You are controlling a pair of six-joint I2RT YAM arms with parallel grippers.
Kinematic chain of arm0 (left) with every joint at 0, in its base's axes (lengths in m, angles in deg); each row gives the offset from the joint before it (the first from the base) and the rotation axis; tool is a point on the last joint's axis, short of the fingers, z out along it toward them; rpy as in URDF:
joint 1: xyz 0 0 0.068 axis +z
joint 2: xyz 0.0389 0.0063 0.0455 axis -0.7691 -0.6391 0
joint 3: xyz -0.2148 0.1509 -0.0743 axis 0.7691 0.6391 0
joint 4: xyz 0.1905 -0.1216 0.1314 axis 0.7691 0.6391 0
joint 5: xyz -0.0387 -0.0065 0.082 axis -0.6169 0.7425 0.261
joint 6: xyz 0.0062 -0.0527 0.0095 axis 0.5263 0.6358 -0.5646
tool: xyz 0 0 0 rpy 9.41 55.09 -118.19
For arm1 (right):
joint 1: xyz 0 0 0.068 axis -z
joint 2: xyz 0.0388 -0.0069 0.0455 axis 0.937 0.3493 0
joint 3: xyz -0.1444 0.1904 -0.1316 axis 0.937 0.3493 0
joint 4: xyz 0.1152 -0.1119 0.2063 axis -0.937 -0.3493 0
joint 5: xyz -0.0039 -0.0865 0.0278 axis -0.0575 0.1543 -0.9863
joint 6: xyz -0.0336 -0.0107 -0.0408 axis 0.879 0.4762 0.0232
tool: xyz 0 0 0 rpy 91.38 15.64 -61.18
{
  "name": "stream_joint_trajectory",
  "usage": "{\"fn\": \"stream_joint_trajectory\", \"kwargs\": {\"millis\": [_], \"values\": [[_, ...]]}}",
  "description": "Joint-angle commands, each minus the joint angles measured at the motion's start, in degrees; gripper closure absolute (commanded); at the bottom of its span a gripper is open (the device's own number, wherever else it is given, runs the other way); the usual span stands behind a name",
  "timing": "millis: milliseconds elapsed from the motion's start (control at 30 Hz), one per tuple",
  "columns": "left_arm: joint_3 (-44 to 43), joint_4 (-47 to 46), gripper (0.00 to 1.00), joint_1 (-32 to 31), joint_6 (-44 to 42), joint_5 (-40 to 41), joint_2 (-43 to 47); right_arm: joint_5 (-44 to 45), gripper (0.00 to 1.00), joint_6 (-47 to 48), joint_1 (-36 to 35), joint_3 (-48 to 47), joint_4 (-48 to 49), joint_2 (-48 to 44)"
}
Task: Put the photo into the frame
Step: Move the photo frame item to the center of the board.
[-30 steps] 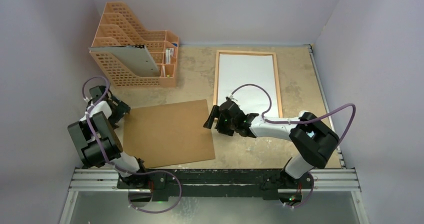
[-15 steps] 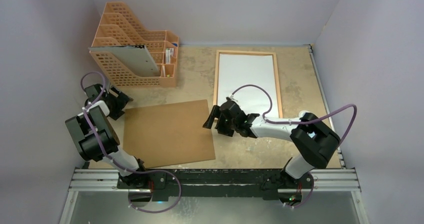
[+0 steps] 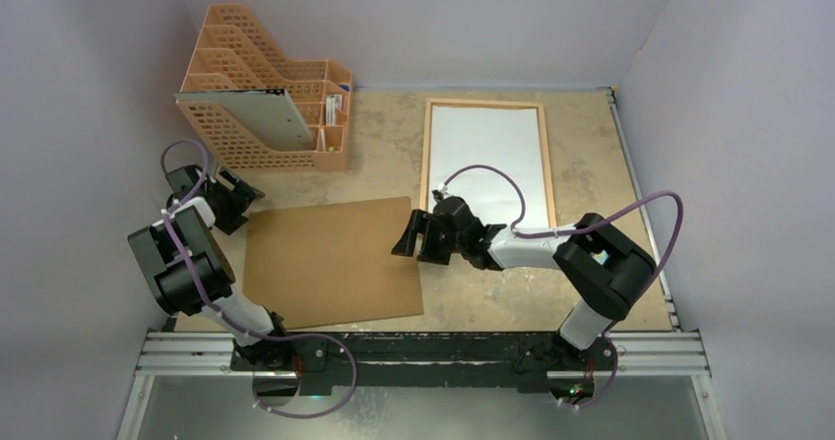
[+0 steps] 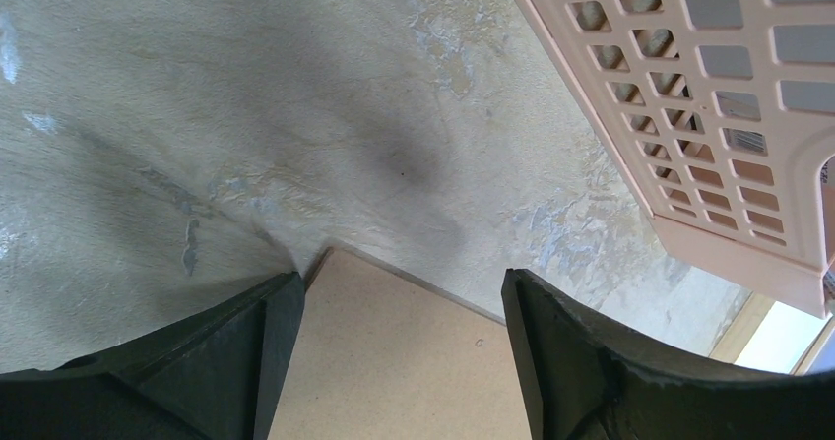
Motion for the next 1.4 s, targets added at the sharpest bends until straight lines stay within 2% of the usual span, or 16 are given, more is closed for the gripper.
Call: {"fn": "stream_joint_trajectory", "kwargs": {"millis": [0,133,367,667,767,933,1133,1233,1367], "values": [[5.57,13.96,0.19,-0.55,0.74,0.61,-5.37,-4.34,0.20,2.99,-0.73,-2.45,2.00,0.86],[8.09,10.56,0.20,-0.55,4.45,-3.26,-5.97,-4.57,0.18,2.96,-0.69,-3.56,3.85,-2.84],[10.02,8.67,0.22,-0.55,6.33,-4.17,-2.16,-6.94,0.18,4.28,-0.75,-6.78,7.63,-6.27],[12.22,5.07,0.25,-0.83,8.87,-10.79,1.98,-3.69,0.18,4.16,-0.13,-8.73,3.12,-8.95],[14.22,-0.12,0.26,-3.08,12.26,-12.82,3.23,-3.11,0.18,4.07,0.78,-9.62,3.63,-7.56],[14.73,-3.99,0.26,-9.62,16.69,-11.72,2.30,-1.79,0.19,4.31,3.93,-10.60,2.97,-6.16],[17.21,-9.71,0.27,-12.73,21.84,-11.53,4.44,-2.33,0.20,5.53,9.76,-7.92,2.57,-7.77],[16.28,-9.06,0.27,-13.28,21.26,-11.61,5.62,-2.11,0.20,6.45,11.71,-6.97,1.95,-8.03],[10.11,2.03,0.27,-13.29,14.99,-7.50,5.80,2.72,0.19,9.88,13.80,-8.21,-3.52,-7.52]]}}
